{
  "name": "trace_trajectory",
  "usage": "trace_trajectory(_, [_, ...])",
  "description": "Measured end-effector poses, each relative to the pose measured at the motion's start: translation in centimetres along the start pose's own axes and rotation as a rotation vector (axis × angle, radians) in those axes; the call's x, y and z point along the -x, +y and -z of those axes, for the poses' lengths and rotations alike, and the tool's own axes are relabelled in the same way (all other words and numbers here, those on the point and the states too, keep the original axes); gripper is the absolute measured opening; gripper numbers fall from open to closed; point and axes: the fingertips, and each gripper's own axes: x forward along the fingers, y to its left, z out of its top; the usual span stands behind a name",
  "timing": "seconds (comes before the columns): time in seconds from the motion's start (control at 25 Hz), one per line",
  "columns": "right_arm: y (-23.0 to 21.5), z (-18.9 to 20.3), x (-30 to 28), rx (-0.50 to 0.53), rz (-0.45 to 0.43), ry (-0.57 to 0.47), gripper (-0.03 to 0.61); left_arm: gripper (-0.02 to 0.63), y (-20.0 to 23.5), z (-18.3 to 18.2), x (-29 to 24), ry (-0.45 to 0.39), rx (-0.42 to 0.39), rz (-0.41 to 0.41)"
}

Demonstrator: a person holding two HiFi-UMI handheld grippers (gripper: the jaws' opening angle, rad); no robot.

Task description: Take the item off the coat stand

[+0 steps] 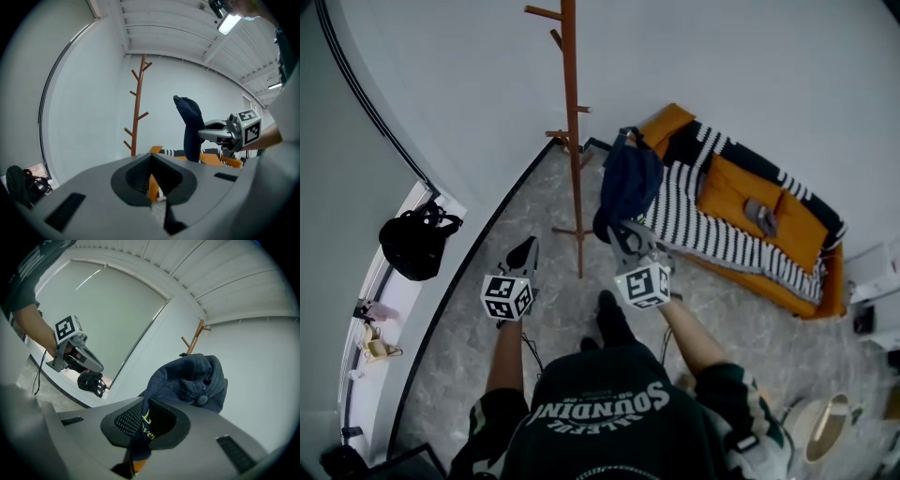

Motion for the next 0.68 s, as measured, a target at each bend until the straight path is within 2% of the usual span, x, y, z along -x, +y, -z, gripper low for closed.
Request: trace_trajectory(0.68, [0.7, -1.4, -0.4, 0.031, -0.031, -0.017, 0.026, 0.000, 0.9, -0.2, 1.0, -0.017, 0.014, -0.025])
